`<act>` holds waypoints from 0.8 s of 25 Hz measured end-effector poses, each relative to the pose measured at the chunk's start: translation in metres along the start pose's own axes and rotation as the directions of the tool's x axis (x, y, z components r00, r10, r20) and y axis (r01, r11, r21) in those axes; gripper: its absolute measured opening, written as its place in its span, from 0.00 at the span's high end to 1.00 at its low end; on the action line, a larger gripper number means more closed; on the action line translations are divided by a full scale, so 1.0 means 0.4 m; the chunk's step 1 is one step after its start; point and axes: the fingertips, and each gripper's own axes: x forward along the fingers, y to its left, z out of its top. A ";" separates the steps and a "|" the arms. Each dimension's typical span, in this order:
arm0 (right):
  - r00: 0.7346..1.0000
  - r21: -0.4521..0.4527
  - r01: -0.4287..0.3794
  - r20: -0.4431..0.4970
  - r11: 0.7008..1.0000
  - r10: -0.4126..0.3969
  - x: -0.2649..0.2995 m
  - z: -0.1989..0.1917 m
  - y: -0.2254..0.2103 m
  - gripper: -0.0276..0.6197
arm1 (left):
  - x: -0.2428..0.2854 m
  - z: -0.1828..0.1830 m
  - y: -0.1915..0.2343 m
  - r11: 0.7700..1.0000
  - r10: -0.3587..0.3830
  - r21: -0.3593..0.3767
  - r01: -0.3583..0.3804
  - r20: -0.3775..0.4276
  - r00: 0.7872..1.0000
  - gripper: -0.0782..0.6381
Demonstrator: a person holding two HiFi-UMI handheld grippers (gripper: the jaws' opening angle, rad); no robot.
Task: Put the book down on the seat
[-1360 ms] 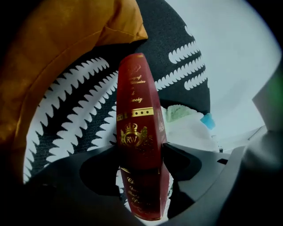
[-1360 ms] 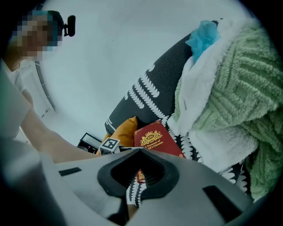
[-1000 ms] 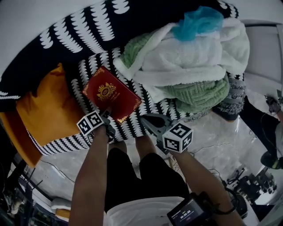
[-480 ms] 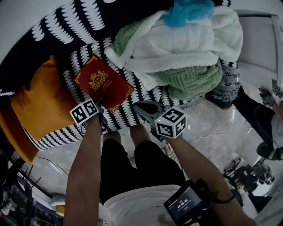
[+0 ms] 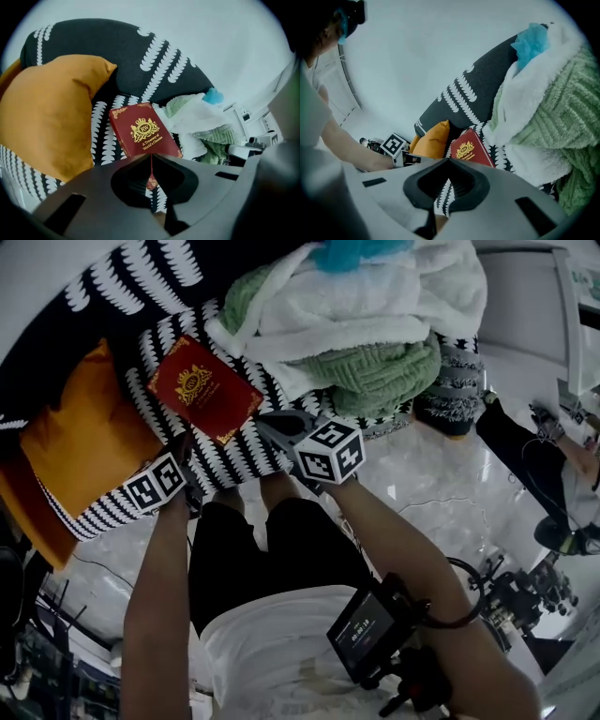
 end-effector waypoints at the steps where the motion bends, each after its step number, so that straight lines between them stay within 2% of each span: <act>1: 1.000 0.001 0.004 0.003 1.000 -0.004 -0.004 0.005 0.003 0.94 | -0.017 0.003 -0.008 1.000 -0.015 -0.004 0.016 0.012 1.000 0.87; 8: 0.999 -0.014 0.025 0.041 1.000 -0.024 -0.023 0.050 0.062 0.94 | -0.127 0.034 -0.060 0.993 -0.115 0.034 0.112 0.077 0.990 0.88; 16: 0.989 -0.001 0.075 0.132 0.997 -0.074 -0.052 0.097 0.168 0.94 | -0.272 0.048 -0.105 0.970 -0.240 0.084 0.230 0.136 0.961 0.88; 20: 0.983 -0.016 0.080 0.165 0.997 -0.076 -0.063 0.121 0.236 0.94 | -0.358 0.061 -0.116 0.956 -0.284 0.126 0.265 0.166 0.945 0.88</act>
